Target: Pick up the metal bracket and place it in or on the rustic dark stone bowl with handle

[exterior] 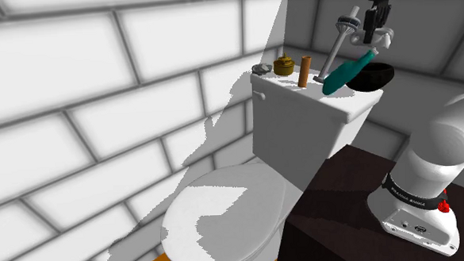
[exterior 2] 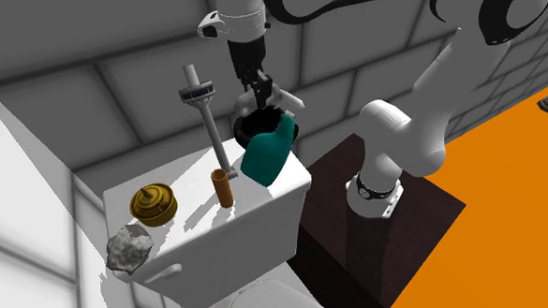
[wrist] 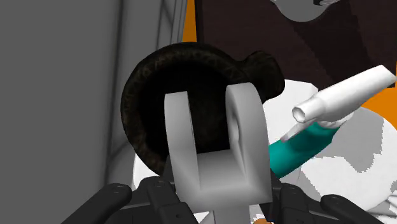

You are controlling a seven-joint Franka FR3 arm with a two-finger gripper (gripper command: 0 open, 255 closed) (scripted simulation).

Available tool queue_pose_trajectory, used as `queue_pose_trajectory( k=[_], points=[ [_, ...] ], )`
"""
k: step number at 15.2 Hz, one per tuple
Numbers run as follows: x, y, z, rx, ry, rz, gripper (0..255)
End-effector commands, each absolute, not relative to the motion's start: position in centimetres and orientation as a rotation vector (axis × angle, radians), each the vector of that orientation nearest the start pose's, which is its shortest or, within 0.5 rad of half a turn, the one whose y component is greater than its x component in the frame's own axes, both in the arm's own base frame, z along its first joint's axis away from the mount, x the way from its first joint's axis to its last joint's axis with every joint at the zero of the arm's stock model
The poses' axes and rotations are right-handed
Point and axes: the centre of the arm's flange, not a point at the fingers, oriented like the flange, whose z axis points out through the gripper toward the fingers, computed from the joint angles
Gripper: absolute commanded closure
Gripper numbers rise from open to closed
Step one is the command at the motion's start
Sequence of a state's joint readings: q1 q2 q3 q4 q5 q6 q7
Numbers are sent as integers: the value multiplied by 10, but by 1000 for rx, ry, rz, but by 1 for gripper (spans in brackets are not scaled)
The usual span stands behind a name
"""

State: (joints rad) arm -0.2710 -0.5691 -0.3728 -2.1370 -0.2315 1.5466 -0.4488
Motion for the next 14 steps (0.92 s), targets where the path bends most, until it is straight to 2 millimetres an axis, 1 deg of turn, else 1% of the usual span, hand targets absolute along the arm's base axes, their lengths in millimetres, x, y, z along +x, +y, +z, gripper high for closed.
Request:
queue_pose_trajectory(
  k=[1,14],
  points=[
    [243,-279,599,-3137,210,98,255],
    [243,-279,530,-3137,210,98,255]
  ],
)
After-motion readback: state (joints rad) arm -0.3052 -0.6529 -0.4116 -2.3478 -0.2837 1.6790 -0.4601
